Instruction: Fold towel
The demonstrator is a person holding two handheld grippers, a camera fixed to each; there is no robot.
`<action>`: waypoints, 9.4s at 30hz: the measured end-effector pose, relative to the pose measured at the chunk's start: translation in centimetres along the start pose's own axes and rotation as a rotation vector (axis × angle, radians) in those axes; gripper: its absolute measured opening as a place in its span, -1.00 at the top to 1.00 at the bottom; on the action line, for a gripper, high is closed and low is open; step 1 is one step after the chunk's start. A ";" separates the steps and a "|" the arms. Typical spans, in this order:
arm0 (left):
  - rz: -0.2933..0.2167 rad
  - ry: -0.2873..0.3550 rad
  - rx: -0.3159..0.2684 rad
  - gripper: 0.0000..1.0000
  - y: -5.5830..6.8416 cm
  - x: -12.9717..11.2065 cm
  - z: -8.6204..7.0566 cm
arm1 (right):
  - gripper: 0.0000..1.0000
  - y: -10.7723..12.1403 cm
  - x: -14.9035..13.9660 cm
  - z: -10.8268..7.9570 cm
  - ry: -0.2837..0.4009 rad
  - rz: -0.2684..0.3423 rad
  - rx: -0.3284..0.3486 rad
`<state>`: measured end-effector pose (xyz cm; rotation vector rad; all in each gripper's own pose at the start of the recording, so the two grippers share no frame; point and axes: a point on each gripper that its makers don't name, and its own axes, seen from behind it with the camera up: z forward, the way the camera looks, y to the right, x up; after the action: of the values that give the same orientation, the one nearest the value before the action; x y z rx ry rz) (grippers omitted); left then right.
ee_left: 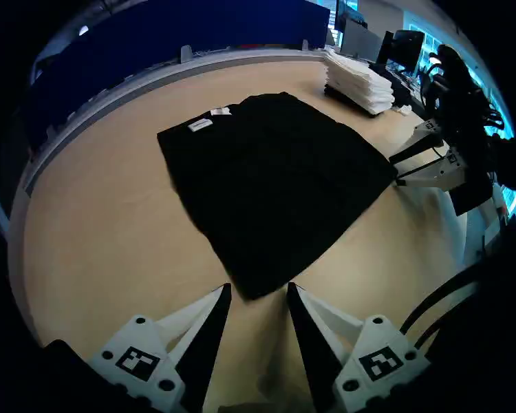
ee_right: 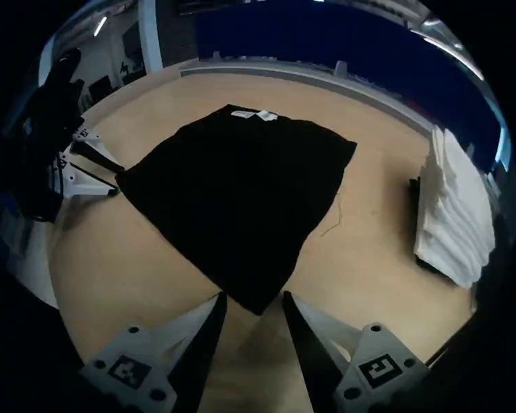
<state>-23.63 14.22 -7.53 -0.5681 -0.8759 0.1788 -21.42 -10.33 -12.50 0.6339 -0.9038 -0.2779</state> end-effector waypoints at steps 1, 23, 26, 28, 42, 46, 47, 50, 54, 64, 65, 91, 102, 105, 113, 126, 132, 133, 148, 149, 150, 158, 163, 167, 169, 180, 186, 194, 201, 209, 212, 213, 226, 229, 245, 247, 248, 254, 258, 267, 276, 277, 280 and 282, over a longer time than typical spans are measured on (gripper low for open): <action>-0.004 0.000 0.001 -0.16 0.0 0.0 0.0 | -0.20 0.0 0.0 0.0 0.001 0.002 -0.003; -0.033 -0.015 0.042 0.75 -0.8 0.0 0.4 | 0.58 -0.1 0.1 0.0 -0.005 0.024 -0.023; -0.040 -0.014 0.039 0.82 -0.7 0.0 0.4 | 0.61 -0.3 0.1 0.0 -0.007 0.030 -0.018; -0.043 -0.013 0.035 0.83 -0.6 0.0 0.3 | 0.62 -0.3 0.2 0.0 -0.006 0.031 -0.017; -0.076 -0.003 0.012 0.85 0.3 0.2 -0.5 | 0.65 0.5 1.5 -0.9 0.013 0.047 -0.021; -0.094 0.007 0.012 0.85 0.4 0.6 -1.2 | 0.65 0.2 1.8 -1.6 0.014 0.046 -0.015; -0.101 0.009 0.012 0.85 0.5 0.6 -1.4 | 0.65 0.1 1.9 -1.8 0.014 0.046 -0.013; -0.121 0.016 0.010 0.85 0.6 0.8 -2.0 | 0.65 -0.2 2.1 -2.4 0.015 0.045 -0.010; -0.141 0.021 0.010 0.86 0.8 0.7 -3.0 | 0.65 -0.6 2.3 -3.3 0.016 0.043 -0.006; -0.175 0.036 0.009 0.86 1.8 0.6 -5.8 | 0.65 -2.0 2.6 -6.1 0.015 0.034 0.011; -0.178 0.037 0.009 0.86 1.8 0.6 -6.0 | 0.65 -2.2 2.7 -6.3 0.016 0.034 0.013; -0.231 0.051 -0.002 0.85 4.1 0.8 -11.2 | 0.65 -4.9 2.7 -11.5 0.007 0.067 0.052; -0.227 0.069 0.003 0.86 3.6 2.5 -11.4 | 0.65 -4.3 4.2 -11.6 0.021 0.060 0.051; -0.230 0.075 0.004 0.86 3.2 3.3 -11.5 | 0.65 -3.9 5.0 -11.6 0.026 0.064 0.054; -0.230 0.085 0.010 0.86 1.4 5.6 -10.6 | 0.65 -2.6 6.9 -10.8 0.023 0.084 0.071; -0.226 0.079 0.036 0.86 -2.2 8.7 -6.1 | 0.65 2.1 10.1 -6.9 -0.018 0.060 0.050; -0.241 0.064 0.045 0.86 -3.5 9.3 -3.4 | 0.65 4.1 11.0 -4.0 -0.038 0.089 0.037; -0.239 0.061 0.046 0.86 -3.7 9.4 -3.1 | 0.65 4.3 11.0 -3.7 -0.042 0.093 0.036; -0.257 0.006 0.051 0.86 -6.1 9.4 0.9 | 0.65 5.6 10.8 0.0 -0.094 0.123 0.021; -0.255 0.005 0.052 0.86 -6.3 9.5 1.1 | 0.65 5.7 10.9 0.1 -0.094 0.122 0.021; -0.254 0.003 0.053 0.86 -6.4 9.5 1.3 | 0.65 5.7 11.0 0.3 -0.095 0.123 0.020; -0.263 -0.011 0.050 0.86 -6.8 9.6 2.4 | 0.65 6.3 11.2 1.2 -0.103 0.133 0.011; -0.272 -0.008 0.047 0.84 -7.0 9.8 2.7 | 0.64 6.6 11.3 1.7 -0.102 0.134 -0.001; -0.277 -0.001 0.057 0.75 -7.5 10.0 3.1 | 0.55 6.9 11.3 2.0 -0.099 0.136 -0.017; -0.274 0.004 0.066 0.68 -7.7 10.0 3.2 | 0.46 7.1 11.3 2.2 -0.095 0.137 -0.029; -0.270 0.016 0.111 -0.28 -8.8 10.0 2.6 | -0.65 8.2 11.4 2.1 -0.071 0.123 -0.077; -0.290 0.025 0.091 -0.71 -8.4 9.9 2.3 | -0.80 8.0 11.1 1.9 -0.070 0.123 -0.069; -0.282 0.035 0.100 -0.72 -8.2 9.7 1.4 | -0.81 7.5 11.0 1.4 -0.069 0.114 -0.051; -0.304 0.057 0.116 -0.72 -8.1 9.1 -0.4 | -0.81 6.4 10.3 0.7 -0.076 0.095 -0.025; -0.340 0.067 0.141 -0.72 -7.8 6.9 -3.0 | -0.81 5.3 8.9 -0.2 -0.097 0.073 0.011; -0.353 0.071 0.156 -0.72 -7.7 5.9 -4.1 | -0.81 4.9 8.4 -0.5 -0.106 0.057 0.022; -0.358 0.072 0.162 -0.72 -7.7 5.5 -4.4 | -0.81 4.7 8.2 -0.6 -0.109 0.051 0.027; -0.442 0.063 0.225 -0.72 -6.3 0.5 -8.3 | -0.81 2.6 6.7 -1.0 -0.154 -0.023 0.079; -0.449 0.061 0.236 -0.72 -6.2 -0.3 -8.9 | -0.81 2.3 6.4 -0.9 -0.162 -0.036 0.089; -0.492 0.057 0.264 -0.72 -5.9 -2.7 -10.3 | -0.16 2.4 4.6 -0.6 -0.214 -0.093 0.124; -0.496 0.055 0.266 -0.72 -5.8 -3.0 -10.4 | 0.02 2.6 4.4 -0.4 -0.220 -0.085 0.123; -0.498 0.054 0.266 -0.72 -5.7 -3.1 -10.5 | 0.09 2.7 4.3 -0.3 -0.224 -0.080 0.123; -0.511 0.053 0.266 -0.72 -5.4 -3.5 -10.8 | 0.11 2.5 3.8 -0.1 -0.235 -0.065 0.134; -0.512 0.049 0.265 -0.72 -5.3 -3.8 -10.8 | 0.13 2.0 3.7 -0.2 -0.242 -0.057 0.146; -0.507 0.047 0.259 -0.72 -5.3 -3.8 -10.6 | 0.34 2.1 3.8 -0.3 -0.239 -0.029 0.134; -0.508 0.045 0.252 -0.72 -5.4 -4.0 -10.0 | 0.51 2.3 3.7 -0.2 -0.237 0.007 0.130; -0.508 0.045 0.252 -0.72 -5.4 -4.0 -9.9 | 0.58 2.3 3.7 -0.2 -0.239 0.006 0.129; -0.509 0.045 0.250 -0.72 -5.4 -4.1 -9.6 | 0.76 2.3 3.6 -0.1 -0.241 0.003 0.126; -0.509 0.044 0.250 -0.72 -5.4 -4.1 -9.5 | 0.82 2.3 3.5 0.0 -0.238 0.000 0.123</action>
<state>-19.35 4.38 -12.20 -0.1050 -0.9122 -0.1855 -19.37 -10.22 -8.82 0.7241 -1.1563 -0.3040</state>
